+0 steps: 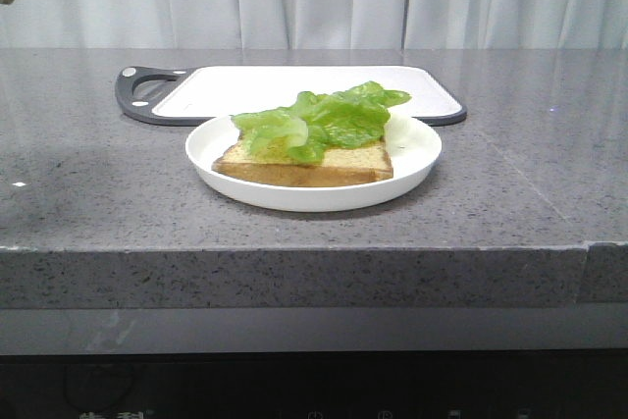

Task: Left arm grabs bread, right arm adds lettuce
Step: 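Open the right gripper and withdraw it from the plate, then lower the held bread slice with the left gripper onto the lettuce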

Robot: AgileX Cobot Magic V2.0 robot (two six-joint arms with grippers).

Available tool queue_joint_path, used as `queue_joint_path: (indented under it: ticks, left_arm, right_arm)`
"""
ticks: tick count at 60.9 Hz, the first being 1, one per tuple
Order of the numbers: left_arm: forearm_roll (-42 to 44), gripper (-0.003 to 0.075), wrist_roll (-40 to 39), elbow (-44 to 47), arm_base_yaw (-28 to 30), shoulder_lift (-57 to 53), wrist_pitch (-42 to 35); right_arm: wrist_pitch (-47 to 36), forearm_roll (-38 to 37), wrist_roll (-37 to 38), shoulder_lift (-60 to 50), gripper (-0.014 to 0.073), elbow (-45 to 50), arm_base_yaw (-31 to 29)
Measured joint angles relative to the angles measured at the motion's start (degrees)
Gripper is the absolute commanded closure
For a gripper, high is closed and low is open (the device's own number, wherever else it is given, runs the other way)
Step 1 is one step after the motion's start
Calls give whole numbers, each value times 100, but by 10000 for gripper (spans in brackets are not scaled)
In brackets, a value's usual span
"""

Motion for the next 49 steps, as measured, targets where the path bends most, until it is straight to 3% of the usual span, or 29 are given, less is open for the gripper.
queue_joint_path:
  ticks: [12, 27, 33, 49]
  left_arm:
    - [-325, 741, 112, 0, 4, 26, -146]
    - [-2768, 741, 1836, 0, -272, 812, -26]
    - [-3347, 741, 2312, -63, -628, 1512, 56]
    - [-3725, 741, 2626, -594, -1616, 3238, -4]
  right_arm:
    - [51, -14, 0, -37, 208, 14, 0]
    - [77, -23, 0, -37, 208, 14, 0]
    - [81, -23, 0, -37, 208, 14, 0]
    - [81, -23, 0, -37, 208, 14, 0]
